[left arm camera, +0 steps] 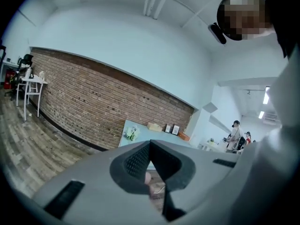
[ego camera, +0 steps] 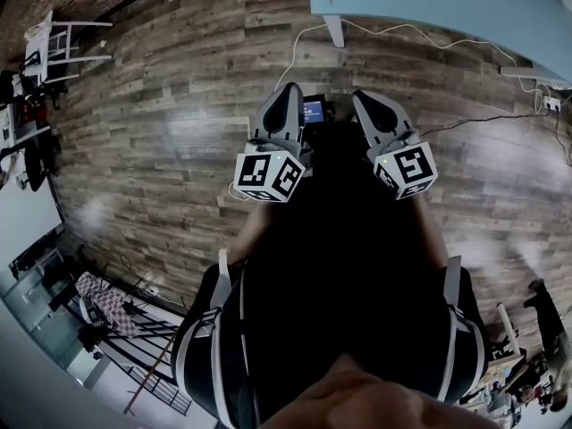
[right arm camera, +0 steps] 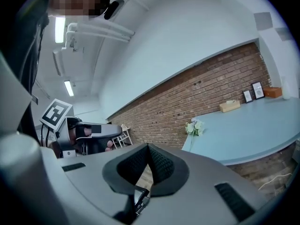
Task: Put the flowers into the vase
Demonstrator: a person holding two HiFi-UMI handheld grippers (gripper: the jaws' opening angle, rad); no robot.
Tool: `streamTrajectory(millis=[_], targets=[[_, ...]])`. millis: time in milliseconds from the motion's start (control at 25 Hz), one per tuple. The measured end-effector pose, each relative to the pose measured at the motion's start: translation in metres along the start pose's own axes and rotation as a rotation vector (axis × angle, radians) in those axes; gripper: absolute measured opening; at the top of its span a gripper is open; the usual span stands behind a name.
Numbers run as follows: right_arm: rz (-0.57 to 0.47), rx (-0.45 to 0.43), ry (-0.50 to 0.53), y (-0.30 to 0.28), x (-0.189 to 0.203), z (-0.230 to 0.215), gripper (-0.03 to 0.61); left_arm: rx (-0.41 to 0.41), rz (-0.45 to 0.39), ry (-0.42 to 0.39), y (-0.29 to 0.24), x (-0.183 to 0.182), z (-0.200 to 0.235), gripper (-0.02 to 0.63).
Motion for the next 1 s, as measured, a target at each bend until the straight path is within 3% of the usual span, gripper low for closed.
streamTrajectory(millis=[200,480,680,1000], targets=[[0.024,-0.003,-0.007,-0.020,0.000,-0.012,0.018,0.000,0.015,-0.015,-0.024,-0.006,0.008,0.029],[0.071,0.039,0.051,-0.074,-0.013,-0.029,0.018,0.017,-0.017,0.045,-0.067,-0.034,0.057,0.029],[0.081,0.092,0.037,-0.132,-0.041,-0.041,0.018,0.044,-0.040,0.104,-0.102,-0.070,0.099,0.029],[0.132,0.170,0.021,-0.208,-0.057,-0.070,0.018,0.108,0.031,0.152,-0.156,-0.085,0.140,0.029]])
Point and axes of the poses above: the fingertips, and each gripper's own axes: y backward along the fingers, z to its left, x out of its underside, the point moved 1 cm from there along y, backward along the fingers, and after that the axes turned 2 degrees about y, right-handed, at the moved point
